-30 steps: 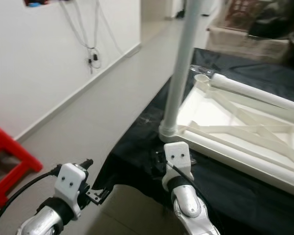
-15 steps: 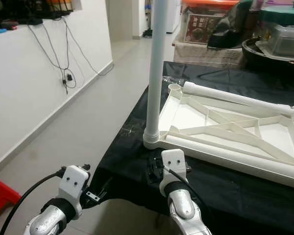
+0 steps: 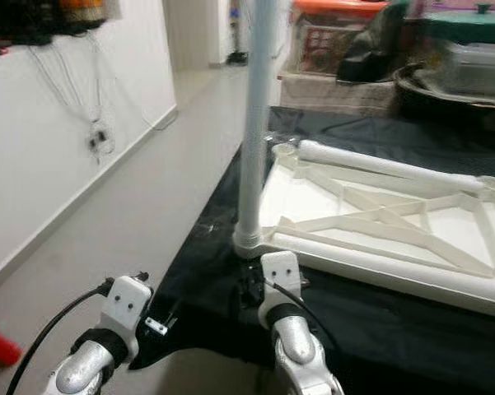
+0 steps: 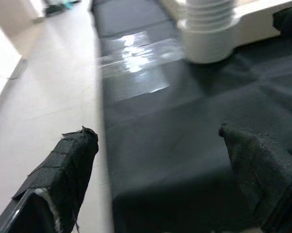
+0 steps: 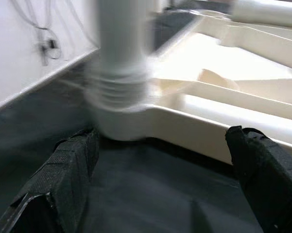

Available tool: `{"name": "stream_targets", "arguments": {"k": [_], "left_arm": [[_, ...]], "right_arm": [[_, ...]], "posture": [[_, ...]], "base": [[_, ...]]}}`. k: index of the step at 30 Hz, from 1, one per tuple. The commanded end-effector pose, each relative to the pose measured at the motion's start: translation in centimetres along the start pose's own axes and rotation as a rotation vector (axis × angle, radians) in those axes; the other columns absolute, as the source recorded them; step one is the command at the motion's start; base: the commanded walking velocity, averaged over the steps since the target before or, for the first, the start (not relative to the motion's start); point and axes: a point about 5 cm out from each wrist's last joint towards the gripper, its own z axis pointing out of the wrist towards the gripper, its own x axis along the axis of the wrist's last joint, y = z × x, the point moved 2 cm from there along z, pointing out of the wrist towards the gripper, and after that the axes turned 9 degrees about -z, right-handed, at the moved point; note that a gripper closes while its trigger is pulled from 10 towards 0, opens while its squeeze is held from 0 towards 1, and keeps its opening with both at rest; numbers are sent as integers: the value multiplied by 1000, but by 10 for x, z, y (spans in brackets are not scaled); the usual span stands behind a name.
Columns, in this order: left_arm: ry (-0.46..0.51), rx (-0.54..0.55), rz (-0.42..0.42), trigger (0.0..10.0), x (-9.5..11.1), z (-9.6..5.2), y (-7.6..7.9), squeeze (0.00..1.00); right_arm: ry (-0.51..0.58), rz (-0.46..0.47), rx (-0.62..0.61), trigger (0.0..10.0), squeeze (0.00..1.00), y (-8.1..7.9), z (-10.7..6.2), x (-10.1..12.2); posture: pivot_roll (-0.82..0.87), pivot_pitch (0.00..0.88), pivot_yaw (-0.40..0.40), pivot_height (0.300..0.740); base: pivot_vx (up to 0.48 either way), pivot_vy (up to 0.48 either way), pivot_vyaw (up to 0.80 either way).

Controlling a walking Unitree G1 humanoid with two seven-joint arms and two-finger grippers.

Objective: Building children table

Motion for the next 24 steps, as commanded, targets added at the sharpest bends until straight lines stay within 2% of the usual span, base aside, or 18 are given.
{"name": "stream_targets", "arguments": {"k": [1, 3, 6, 22, 24], "left_arm": [[-18, 18, -16, 10000, -4, 1, -2, 0], [-21, 28, -21, 10000, -5, 1, -4, 0], [-20, 38, -18, 10000, -6, 3, -5, 0], [7, 42, -35, 10000, -2, 2, -2, 0], [34, 39, -58, 10000, 2, 1, -2, 0]], "right_arm": [[-3, -12, -2, 10000, 0, 1, 1, -2], [-4, -13, 1, 10000, 0, 0, 2, -3], [-6, -21, 48, 10000, 0, -5, 4, -3], [3, 16, 51, 10000, 0, 0, 7, -4], [49, 63, 122, 10000, 0, -1, 13, 6]], "posture": [[67, 0, -8, 740], [67, 0, -8, 740], [67, 0, -9, 740], [71, 0, -16, 740], [76, 0, -22, 740]], "base": [[0, 0, -800], [0, 0, -800], [0, 0, 0], [0, 0, 0], [0, 0, 0]]}}
